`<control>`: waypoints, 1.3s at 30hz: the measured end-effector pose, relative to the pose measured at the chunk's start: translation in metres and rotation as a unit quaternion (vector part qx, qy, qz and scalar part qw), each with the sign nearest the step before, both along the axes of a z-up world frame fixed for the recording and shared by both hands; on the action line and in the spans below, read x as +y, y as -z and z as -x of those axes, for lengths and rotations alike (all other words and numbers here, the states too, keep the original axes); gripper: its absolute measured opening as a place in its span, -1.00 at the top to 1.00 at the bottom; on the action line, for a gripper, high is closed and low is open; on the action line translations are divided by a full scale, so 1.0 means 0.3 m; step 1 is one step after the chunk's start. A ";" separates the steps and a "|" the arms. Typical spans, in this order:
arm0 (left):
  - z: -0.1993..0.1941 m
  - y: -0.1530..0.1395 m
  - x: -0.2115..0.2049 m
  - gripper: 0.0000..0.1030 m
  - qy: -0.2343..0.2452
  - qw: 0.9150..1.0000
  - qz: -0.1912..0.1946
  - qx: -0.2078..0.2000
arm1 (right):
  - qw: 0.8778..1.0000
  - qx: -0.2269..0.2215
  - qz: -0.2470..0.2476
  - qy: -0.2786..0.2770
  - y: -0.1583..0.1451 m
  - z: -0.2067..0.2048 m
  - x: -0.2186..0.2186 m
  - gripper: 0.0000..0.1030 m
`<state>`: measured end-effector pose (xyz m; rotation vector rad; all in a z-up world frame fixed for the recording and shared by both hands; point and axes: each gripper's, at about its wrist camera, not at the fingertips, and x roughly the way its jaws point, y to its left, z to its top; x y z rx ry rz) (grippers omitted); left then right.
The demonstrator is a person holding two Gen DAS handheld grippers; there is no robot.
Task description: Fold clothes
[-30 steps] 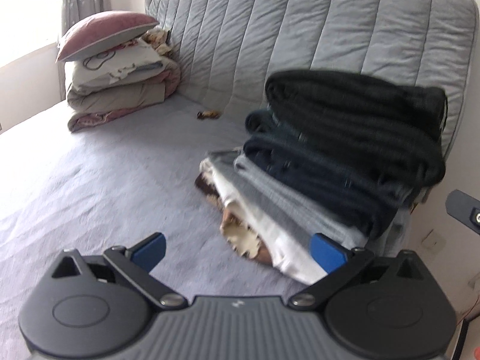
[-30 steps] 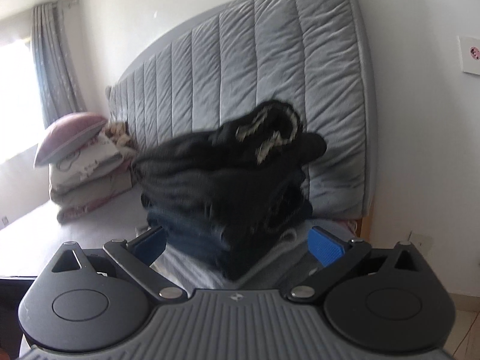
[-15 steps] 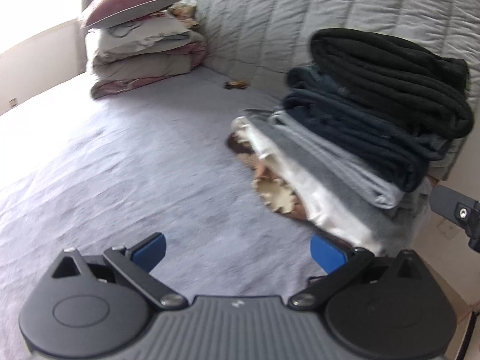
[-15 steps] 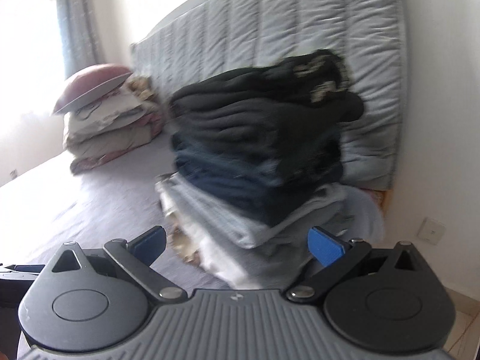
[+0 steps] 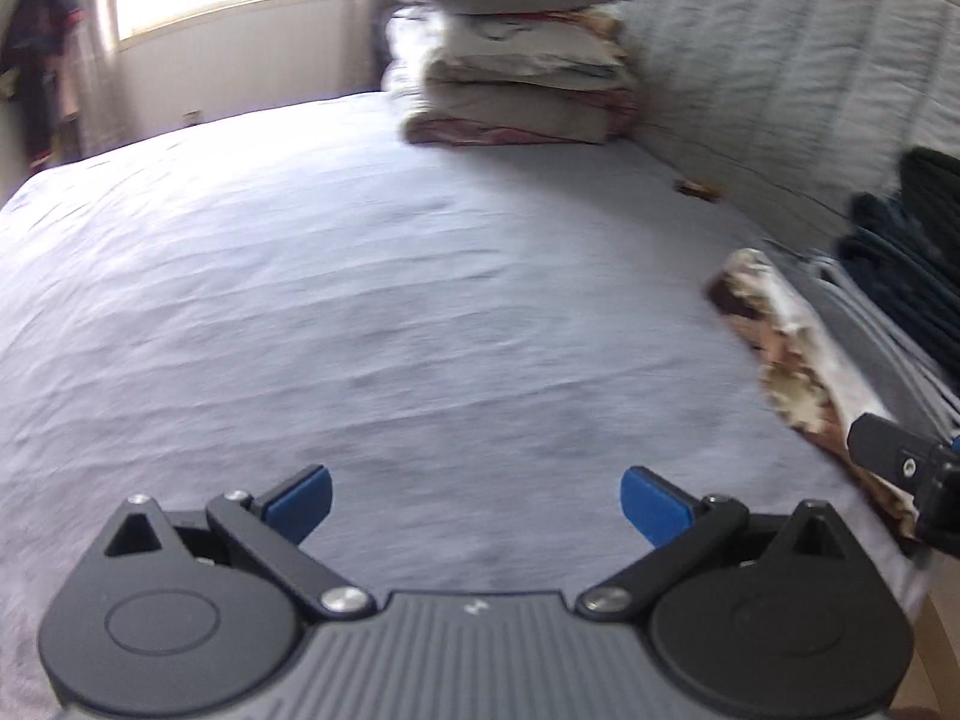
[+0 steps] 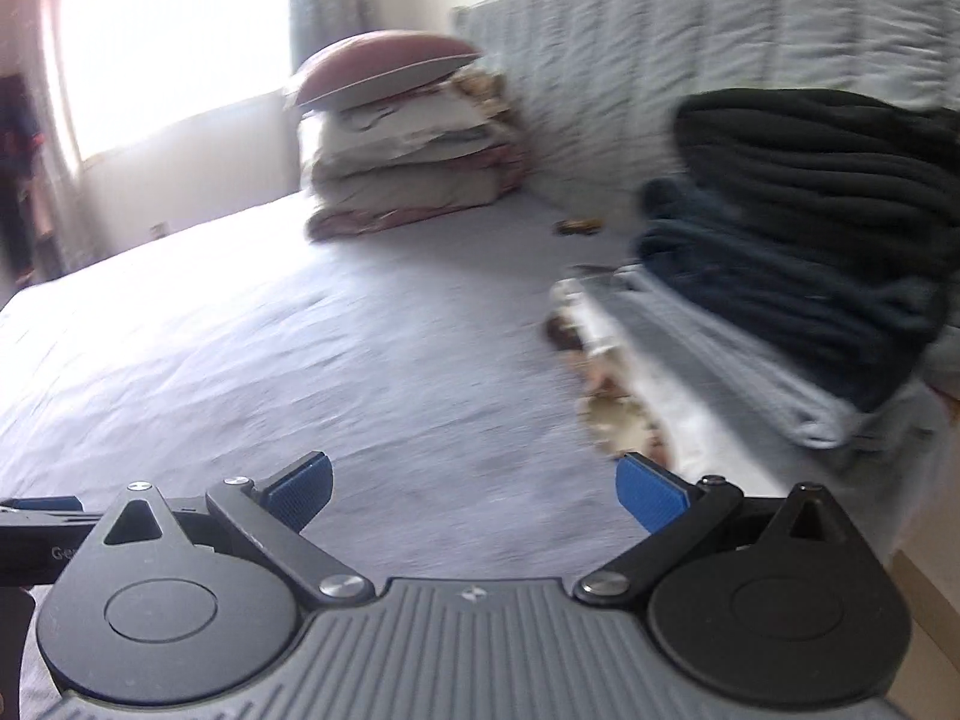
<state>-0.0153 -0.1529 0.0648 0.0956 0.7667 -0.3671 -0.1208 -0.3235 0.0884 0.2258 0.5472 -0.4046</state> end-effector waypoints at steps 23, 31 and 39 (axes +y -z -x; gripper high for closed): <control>-0.151 0.322 0.522 -1.00 -0.197 0.980 -0.004 -0.017 | 0.988 0.032 0.033 -0.147 0.334 -0.346 0.443 -1.00; -0.243 0.462 0.541 -1.00 -0.211 0.977 -0.013 -0.030 | 0.986 0.025 0.044 -0.158 0.479 -0.417 0.517 -1.00; -0.270 0.502 0.550 -1.00 -0.195 0.979 -0.026 -0.059 | 0.986 0.035 0.050 -0.153 0.543 -0.475 0.538 -1.00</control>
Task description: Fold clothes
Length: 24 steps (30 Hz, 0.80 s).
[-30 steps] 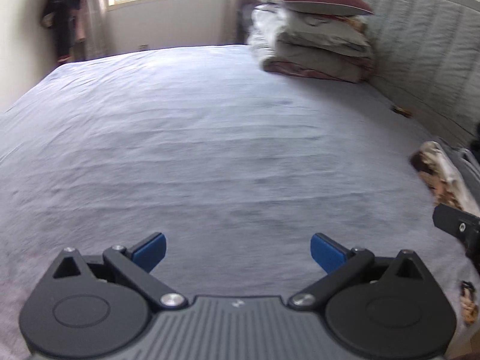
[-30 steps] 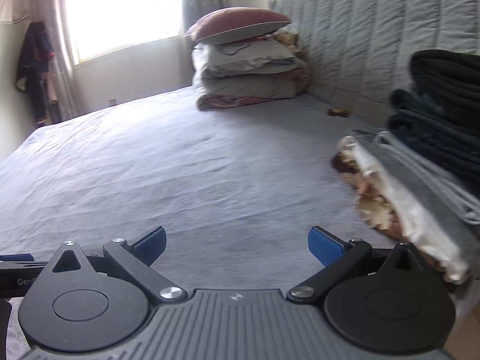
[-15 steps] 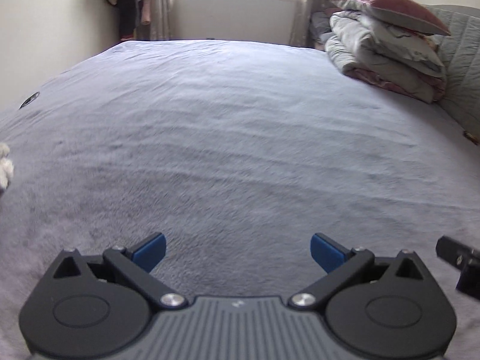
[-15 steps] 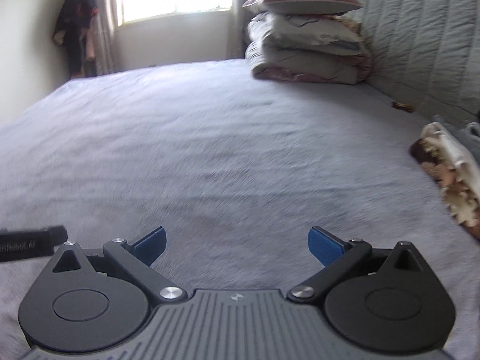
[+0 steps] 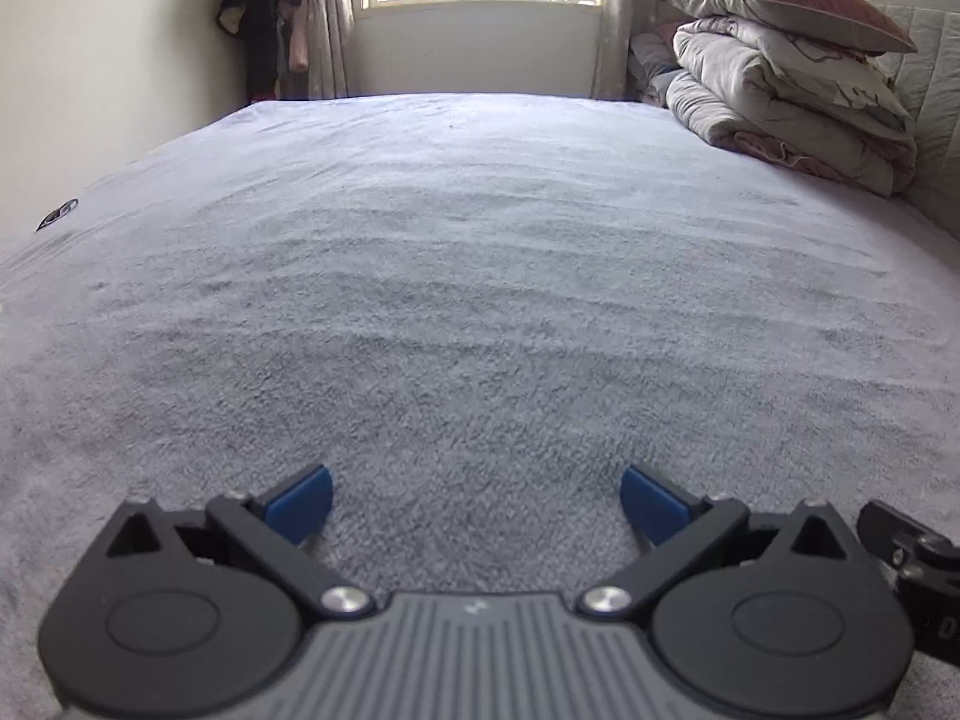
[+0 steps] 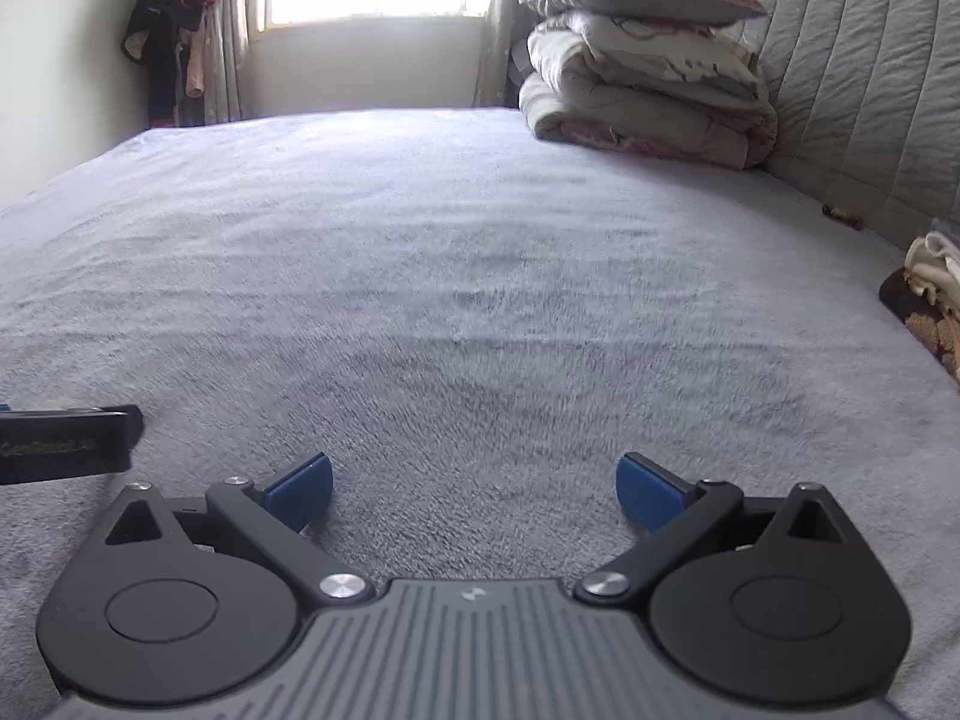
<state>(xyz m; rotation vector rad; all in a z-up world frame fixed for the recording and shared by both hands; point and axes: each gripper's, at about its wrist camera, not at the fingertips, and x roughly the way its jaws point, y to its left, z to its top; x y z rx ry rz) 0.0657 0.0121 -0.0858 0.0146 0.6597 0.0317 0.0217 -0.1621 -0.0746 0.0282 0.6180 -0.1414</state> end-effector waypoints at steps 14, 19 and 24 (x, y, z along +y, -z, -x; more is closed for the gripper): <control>-0.001 0.022 0.012 -1.00 0.000 1.000 0.015 -0.005 | 1.000 0.003 -0.015 0.002 0.020 -0.006 -0.010 -1.00; 0.004 0.022 0.013 -1.00 -0.001 1.000 0.018 -0.005 | 1.000 0.004 -0.014 0.002 0.021 -0.006 -0.008 -1.00; 0.000 0.023 0.014 -1.00 -0.001 1.000 0.019 -0.005 | 1.000 0.003 -0.015 0.001 0.020 -0.008 -0.013 -1.00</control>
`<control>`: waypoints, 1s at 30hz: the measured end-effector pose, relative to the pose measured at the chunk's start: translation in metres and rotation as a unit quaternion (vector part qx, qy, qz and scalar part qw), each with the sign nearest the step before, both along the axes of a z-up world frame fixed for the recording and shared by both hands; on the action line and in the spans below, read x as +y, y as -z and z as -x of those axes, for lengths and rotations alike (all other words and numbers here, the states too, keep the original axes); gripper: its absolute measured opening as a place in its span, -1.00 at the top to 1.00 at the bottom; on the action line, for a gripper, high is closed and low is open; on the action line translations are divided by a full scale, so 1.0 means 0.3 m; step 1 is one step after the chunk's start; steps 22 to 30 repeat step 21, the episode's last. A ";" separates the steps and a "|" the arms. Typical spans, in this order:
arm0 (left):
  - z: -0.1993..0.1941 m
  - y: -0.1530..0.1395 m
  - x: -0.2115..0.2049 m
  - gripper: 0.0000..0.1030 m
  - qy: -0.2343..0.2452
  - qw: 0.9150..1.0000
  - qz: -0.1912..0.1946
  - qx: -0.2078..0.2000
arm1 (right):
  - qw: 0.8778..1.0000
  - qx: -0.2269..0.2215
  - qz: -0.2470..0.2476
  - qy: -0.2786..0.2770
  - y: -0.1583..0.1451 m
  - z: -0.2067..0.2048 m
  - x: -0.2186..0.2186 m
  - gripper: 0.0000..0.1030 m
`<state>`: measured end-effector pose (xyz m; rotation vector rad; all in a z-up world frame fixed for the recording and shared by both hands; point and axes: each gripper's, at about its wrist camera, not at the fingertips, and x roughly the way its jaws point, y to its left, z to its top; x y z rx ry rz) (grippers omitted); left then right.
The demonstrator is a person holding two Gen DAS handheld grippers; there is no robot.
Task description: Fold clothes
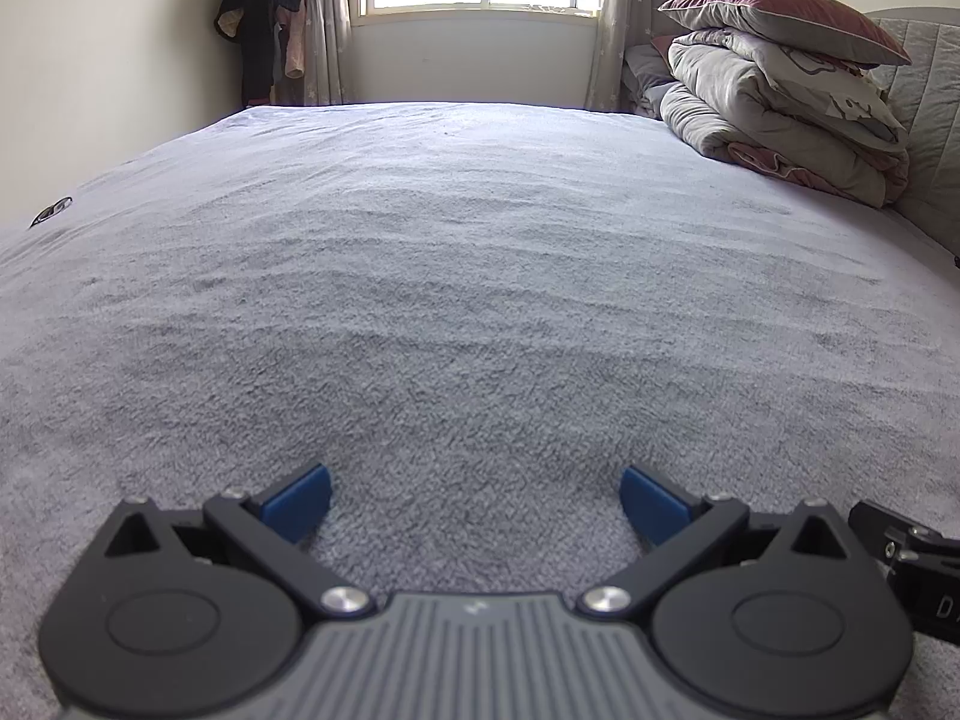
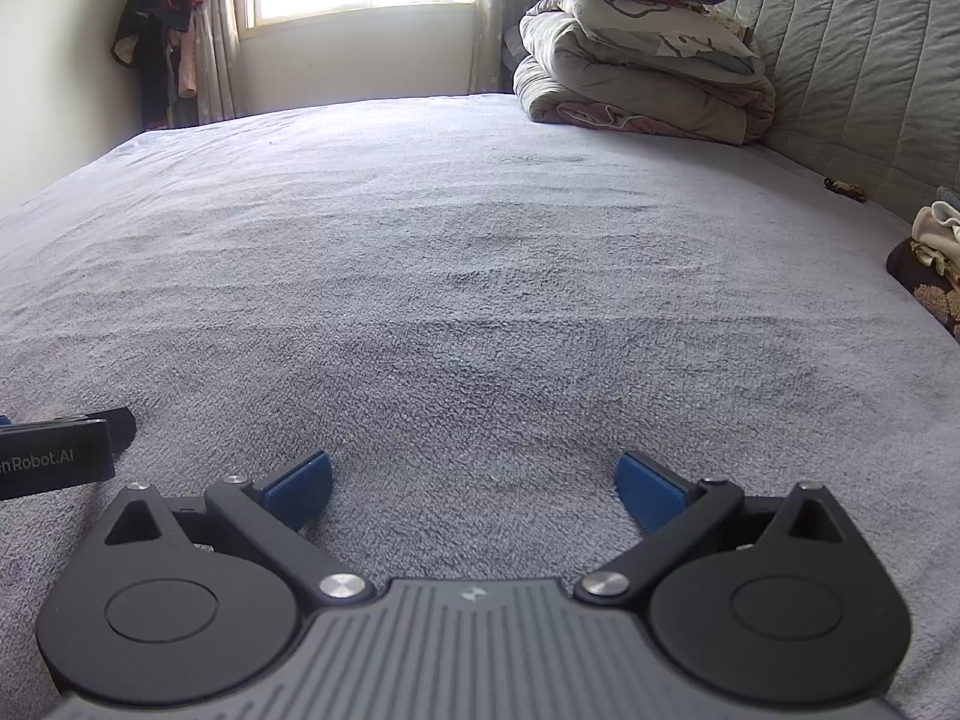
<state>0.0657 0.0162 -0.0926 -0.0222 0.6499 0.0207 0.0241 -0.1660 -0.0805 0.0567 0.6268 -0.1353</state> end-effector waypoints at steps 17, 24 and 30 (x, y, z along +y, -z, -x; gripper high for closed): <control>0.002 0.001 -0.001 -1.00 -0.001 1.000 0.001 -0.001 | 1.000 0.000 0.000 0.001 0.000 0.001 0.003 -1.00; 0.004 0.001 -0.003 -1.00 -0.001 1.000 0.001 -0.001 | 1.000 0.000 0.001 0.001 0.001 0.001 0.003 -1.00; 0.004 0.001 -0.003 -1.00 -0.001 1.000 0.001 -0.001 | 1.000 0.000 0.001 0.001 0.001 0.001 0.003 -1.00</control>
